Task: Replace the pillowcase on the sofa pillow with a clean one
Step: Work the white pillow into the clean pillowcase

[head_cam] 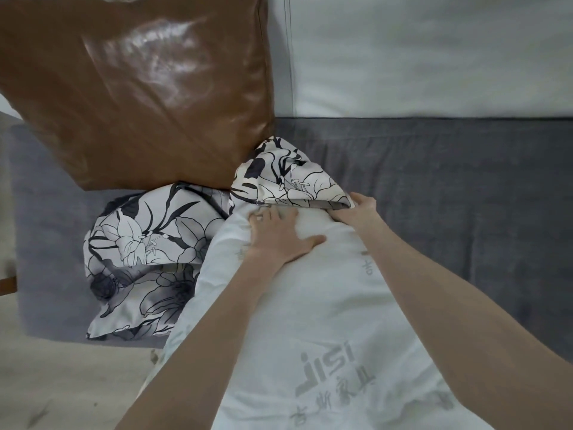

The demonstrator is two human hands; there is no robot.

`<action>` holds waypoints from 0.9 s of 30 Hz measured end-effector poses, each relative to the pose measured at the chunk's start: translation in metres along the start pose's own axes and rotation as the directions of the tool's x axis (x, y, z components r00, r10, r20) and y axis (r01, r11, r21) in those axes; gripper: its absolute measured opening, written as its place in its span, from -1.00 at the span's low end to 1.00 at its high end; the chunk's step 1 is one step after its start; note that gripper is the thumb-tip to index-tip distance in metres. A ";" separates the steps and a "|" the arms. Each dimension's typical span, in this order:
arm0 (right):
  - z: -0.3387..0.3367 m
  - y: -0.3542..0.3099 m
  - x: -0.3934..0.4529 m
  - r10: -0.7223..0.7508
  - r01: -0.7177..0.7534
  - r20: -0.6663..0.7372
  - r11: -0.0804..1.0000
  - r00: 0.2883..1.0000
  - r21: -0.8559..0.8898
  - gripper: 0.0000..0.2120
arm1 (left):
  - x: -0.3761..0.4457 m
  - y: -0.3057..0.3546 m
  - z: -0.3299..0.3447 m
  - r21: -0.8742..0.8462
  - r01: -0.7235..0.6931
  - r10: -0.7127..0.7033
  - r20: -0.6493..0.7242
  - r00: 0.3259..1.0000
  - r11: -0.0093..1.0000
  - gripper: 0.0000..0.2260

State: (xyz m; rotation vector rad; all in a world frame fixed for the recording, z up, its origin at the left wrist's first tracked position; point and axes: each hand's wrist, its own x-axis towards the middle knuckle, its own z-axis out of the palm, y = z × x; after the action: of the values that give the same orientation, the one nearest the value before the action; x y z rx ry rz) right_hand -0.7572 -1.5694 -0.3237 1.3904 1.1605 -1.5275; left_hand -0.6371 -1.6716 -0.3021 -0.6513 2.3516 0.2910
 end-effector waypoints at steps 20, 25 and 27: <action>-0.094 0.013 -0.048 -0.176 0.166 0.229 0.984 0.957 0.060 -0.86 | -0.056 0.081 -0.025 -0.990 -0.058 -0.350 -0.010 0.937 -0.127 -0.68; -0.113 -0.001 -0.040 -0.328 0.340 0.152 0.653 0.933 -0.677 -0.90 | -0.071 0.088 -0.022 -0.967 -0.201 -0.362 -0.133 0.923 -0.158 -0.69; -0.114 -0.012 -0.035 -0.246 0.238 0.095 0.657 0.965 -0.715 -0.81 | -0.084 0.089 -0.021 -0.948 -0.266 -0.333 -0.198 0.922 -0.175 -0.70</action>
State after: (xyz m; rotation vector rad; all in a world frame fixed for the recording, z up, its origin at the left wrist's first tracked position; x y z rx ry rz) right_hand -0.7293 -1.4589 -0.2870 0.7088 1.7647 -1.0101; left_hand -0.6410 -1.5722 -0.2281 -1.5998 1.8408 2.4568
